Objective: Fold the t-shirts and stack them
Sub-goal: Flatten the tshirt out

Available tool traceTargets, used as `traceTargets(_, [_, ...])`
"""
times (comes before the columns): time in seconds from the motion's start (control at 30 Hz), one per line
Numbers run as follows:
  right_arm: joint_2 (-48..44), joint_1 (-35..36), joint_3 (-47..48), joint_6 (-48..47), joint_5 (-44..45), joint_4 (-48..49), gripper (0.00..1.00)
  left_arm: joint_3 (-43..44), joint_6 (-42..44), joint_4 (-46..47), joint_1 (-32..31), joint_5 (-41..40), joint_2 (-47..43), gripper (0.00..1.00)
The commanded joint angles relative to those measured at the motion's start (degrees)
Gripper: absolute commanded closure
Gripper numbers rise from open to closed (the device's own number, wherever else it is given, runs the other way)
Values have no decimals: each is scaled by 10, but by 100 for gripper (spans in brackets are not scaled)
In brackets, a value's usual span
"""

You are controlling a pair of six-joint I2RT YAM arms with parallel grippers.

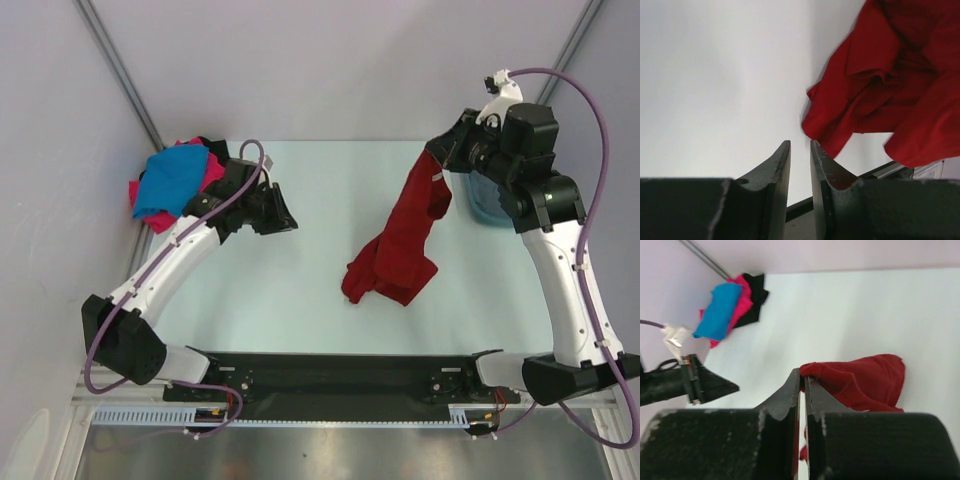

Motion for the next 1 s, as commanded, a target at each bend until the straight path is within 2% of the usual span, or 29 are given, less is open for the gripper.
traceTargets(0.0, [21, -2, -27, -17, 49, -22, 100, 1, -13, 22, -8, 10, -12, 72])
traceTargets(0.1, [55, -8, -47, -6, 47, -36, 100, 6, -11, 21, -9, 11, -6, 71])
traceTargets(0.23, [93, -18, -122, 13, 61, -17, 100, 13, -9, 20, -9, 16, 3, 69])
traceTargets(0.43, [208, -43, -166, 18, 56, -3, 100, 40, 6, 2, -9, 20, 24, 68])
traceTargets(0.53, [257, -46, -156, 13, 46, -12, 85, 53, 16, -5, -9, 28, 36, 67])
traceTargets(0.57, [266, -46, -148, 13, 46, -17, 77, 55, 18, -7, -9, 30, 37, 67])
traceTargets(0.63, [283, -46, -142, 12, 33, -18, 52, 58, 25, -10, -9, 28, 39, 67])
traceTargets(0.7, [280, -46, -137, 23, 31, -19, 49, 62, 32, -13, -9, 27, 41, 66])
traceTargets(0.77, [263, -46, -136, 32, 24, -21, 42, 67, 35, -16, -9, 29, 46, 66])
traceTargets(0.97, [204, -27, -144, 83, -6, -27, 41, 88, 45, -18, -9, 41, 67, 66])
